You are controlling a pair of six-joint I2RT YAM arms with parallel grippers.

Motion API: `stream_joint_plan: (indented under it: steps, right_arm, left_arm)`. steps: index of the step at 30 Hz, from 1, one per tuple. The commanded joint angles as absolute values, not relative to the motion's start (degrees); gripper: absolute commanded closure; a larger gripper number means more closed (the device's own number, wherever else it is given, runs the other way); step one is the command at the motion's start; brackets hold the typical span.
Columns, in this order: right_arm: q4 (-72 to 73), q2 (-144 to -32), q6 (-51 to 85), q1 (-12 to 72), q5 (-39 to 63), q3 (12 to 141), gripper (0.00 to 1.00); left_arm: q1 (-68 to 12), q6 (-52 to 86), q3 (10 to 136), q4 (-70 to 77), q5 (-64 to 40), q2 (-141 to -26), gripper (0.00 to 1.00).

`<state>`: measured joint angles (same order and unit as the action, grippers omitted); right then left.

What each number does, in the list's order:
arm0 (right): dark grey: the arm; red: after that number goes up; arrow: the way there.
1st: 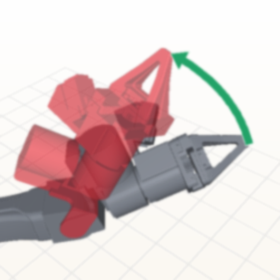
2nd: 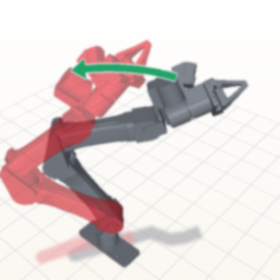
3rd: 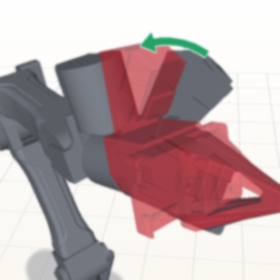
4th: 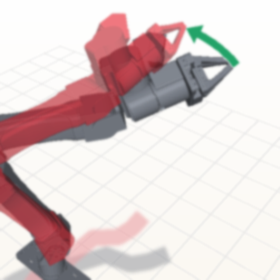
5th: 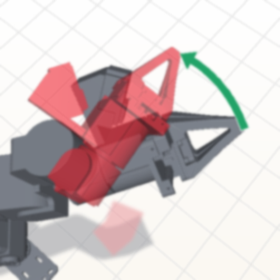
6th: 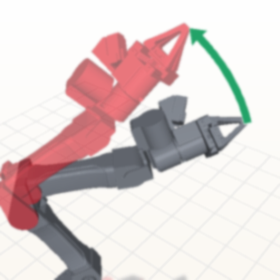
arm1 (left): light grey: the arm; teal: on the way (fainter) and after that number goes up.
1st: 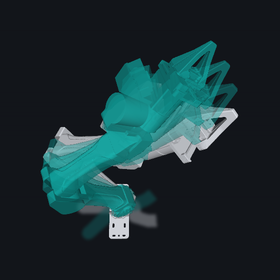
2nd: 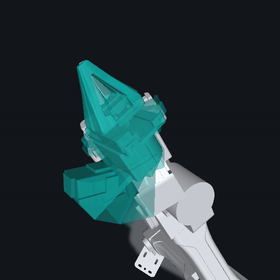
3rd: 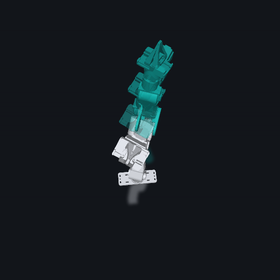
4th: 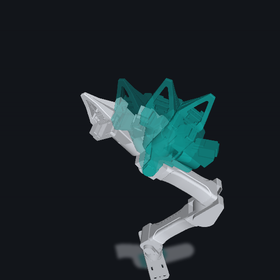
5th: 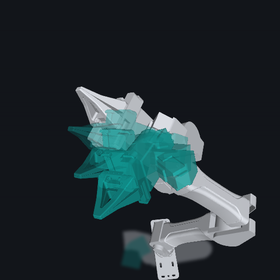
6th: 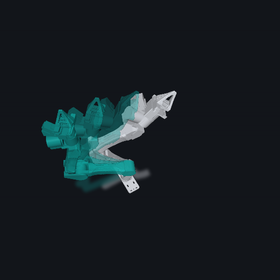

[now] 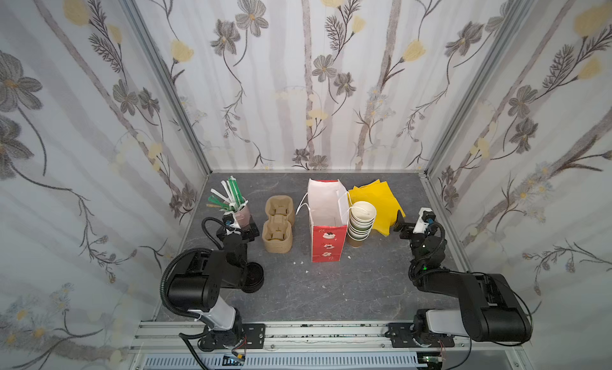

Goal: Pack a coffee takeout order
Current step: Pick up the coffee cup.

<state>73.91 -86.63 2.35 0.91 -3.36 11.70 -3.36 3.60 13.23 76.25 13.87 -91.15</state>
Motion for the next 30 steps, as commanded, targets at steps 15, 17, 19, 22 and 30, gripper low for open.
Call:
stream_joint_plan:
  steps: [15,17,19,22,30]
  right_arm:
    - [74.4,-86.7,1.7,0.9,-3.5,12.1,0.0]
    - [74.3,-86.7,1.7,0.9,-3.5,12.1,0.0]
    - [74.3,-86.7,1.7,0.9,-3.5,12.0,0.0]
    - [74.3,-86.7,1.9,0.7,-3.0,12.1,0.0]
    - [74.4,-86.6,1.9,0.6,-2.8,11.9,0.0]
  left_arm:
    - [-3.3,3.9,13.3,77.9,13.9,-91.0,0.0]
    - [-3.3,3.9,13.3,77.8,13.8,-91.0,0.0]
    - [-3.3,3.9,13.3,77.9,13.8,-91.0,0.0]
    - [-3.3,3.9,13.3,77.8,13.9,-91.0,0.0]
    - [-3.0,4.0,13.3,77.8,13.3,-91.0,0.0]
